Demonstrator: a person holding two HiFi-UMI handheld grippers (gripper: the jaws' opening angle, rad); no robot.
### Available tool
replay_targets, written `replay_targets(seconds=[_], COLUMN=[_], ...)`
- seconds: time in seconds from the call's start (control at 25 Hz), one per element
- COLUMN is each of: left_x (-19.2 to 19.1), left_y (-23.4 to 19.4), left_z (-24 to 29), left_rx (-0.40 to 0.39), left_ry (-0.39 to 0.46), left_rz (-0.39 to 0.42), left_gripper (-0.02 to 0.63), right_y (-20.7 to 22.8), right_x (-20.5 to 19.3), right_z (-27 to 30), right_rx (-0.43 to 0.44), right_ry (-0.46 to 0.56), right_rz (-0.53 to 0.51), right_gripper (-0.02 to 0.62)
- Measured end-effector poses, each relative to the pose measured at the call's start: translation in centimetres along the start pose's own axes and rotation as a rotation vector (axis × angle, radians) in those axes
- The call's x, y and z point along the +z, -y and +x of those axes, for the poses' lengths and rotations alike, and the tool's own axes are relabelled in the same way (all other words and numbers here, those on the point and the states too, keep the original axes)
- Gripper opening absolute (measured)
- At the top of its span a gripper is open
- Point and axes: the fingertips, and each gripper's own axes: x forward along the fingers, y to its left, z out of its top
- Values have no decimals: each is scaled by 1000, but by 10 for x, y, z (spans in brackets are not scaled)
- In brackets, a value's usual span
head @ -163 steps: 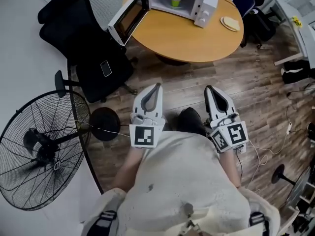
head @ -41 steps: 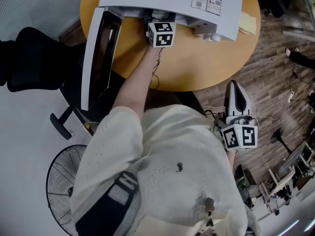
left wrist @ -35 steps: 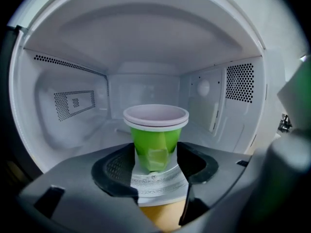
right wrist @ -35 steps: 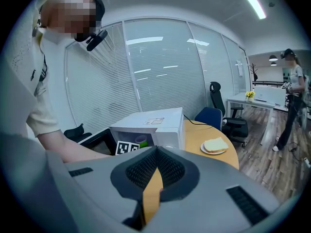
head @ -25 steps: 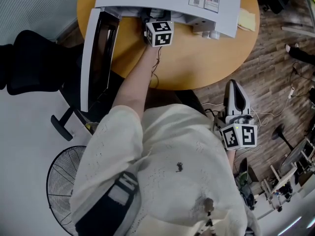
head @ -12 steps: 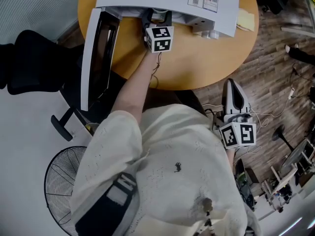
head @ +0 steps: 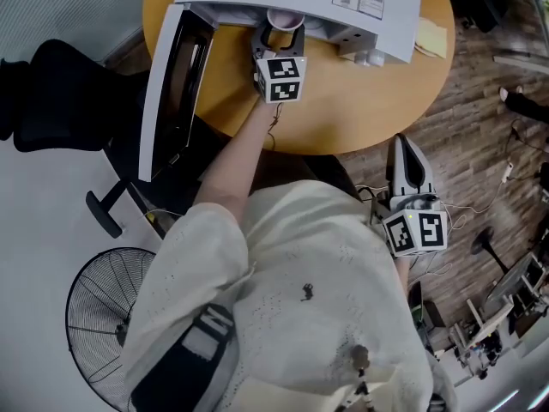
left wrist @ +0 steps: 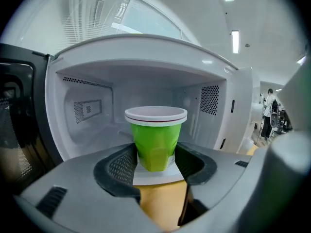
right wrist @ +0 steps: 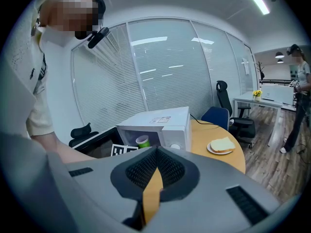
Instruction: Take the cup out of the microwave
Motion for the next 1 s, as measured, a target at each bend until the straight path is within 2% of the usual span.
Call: replay_targets(seconds=[0.48, 1.0], left_x=[-10, -15], left_y=[3, 23], left_z=[-46, -97], left_rx=[54, 77], left_ry=[15, 22], left_rz=[-21, 4], left_gripper=[265, 265], right_y=[-11, -6], right_x=[-3, -17], right_z=[-4, -20], right_rx=[116, 204], right_ry=[-11, -27], right_rz=[-48, -82], right_gripper=[8, 8])
